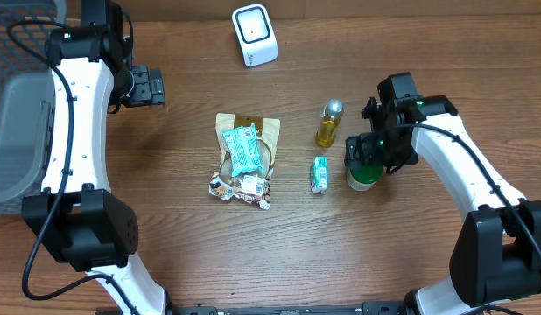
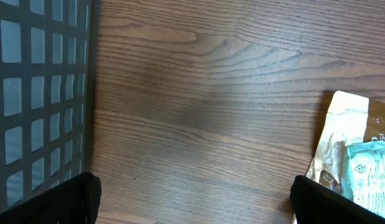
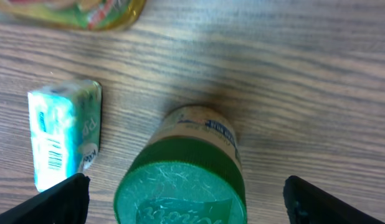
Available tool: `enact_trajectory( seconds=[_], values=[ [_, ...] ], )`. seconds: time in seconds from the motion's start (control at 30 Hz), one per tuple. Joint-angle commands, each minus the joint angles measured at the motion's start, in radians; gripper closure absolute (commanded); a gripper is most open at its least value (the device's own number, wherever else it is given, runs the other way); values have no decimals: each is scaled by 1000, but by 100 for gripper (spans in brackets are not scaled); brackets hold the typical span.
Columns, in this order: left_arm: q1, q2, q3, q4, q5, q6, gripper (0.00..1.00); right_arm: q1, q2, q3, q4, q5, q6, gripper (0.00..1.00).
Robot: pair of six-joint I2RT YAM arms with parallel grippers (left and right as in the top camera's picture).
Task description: Scan the item barcode
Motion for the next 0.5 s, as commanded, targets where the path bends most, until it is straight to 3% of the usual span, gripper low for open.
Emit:
enact_trajectory(
  seconds=[0.0,0.37,0.47],
  values=[
    [0,-3,16,2,-5,11,0,-1,-2,-8,6,1,-14,7],
    [0,-3,16,2,-5,11,1,0,-2,-44,6,-36,-13,9],
    [0,-3,16,2,-5,11,0,0,-2,-45,18,-36,-13,21]
  ],
)
